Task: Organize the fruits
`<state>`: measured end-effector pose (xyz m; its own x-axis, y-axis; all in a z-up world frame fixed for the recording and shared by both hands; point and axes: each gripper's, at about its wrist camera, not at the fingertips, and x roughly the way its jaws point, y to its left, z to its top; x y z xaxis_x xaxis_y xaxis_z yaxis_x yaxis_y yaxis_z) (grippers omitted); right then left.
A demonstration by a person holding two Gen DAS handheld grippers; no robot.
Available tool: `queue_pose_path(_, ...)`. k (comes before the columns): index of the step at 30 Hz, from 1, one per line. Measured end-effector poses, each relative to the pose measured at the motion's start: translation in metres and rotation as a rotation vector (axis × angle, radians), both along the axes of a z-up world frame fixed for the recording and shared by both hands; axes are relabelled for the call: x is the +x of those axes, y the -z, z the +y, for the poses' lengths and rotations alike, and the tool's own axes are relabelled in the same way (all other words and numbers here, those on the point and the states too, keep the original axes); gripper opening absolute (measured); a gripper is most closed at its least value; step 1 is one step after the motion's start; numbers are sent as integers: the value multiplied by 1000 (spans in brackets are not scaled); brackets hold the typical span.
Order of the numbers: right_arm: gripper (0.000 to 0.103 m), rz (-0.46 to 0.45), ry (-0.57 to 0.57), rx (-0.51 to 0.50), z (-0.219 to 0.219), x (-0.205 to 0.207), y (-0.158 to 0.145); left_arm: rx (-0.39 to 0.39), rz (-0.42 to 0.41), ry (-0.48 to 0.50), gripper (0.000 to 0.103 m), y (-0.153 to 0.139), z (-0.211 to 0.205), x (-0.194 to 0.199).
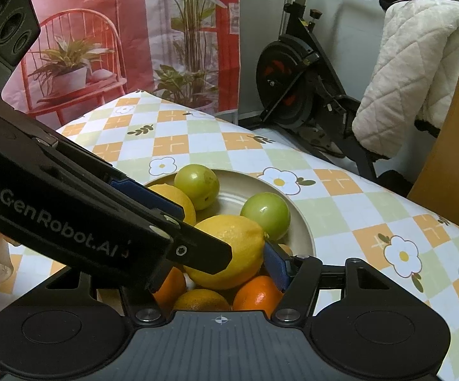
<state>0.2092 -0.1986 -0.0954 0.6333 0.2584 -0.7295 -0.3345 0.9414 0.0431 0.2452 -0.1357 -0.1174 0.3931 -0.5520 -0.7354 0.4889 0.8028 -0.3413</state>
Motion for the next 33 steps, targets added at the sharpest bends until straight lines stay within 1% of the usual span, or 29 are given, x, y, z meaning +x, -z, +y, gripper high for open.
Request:
queue_pose_path(4,57,5,6,-2,0,-1,0,6,-6,-6,55,-2,2,0)
queue_pose_path(10,57,11,34,-4,-3,-5,-2,38,-34,-11,55,-5,3,-4)
queue_pose_path(23,58,-7,112,2,-9,-24,-17,95,-94,-49,57,-23,14,-17)
queue_pose_path(26,60,-12,138,8,-10,-29,-22,110,-108,-59,58,-28,18,-22)
queue_pose_path(29,65,-22,166,12,-12,-34,-28,121,-122,-66,59,-33,22,-27)
queue_pose_path(30,66,-25,176,15,-13,-35,-29,123,-126,-70,60,-34,24,-29)
queue_pose_path(31,67,-28,187,20,-13,-38,-32,124,-130,-74,64,-35,25,-30)
queue_pose_path(33,71,-33,201,29,-15,-41,-35,127,-140,-86,66,-38,30,-34)
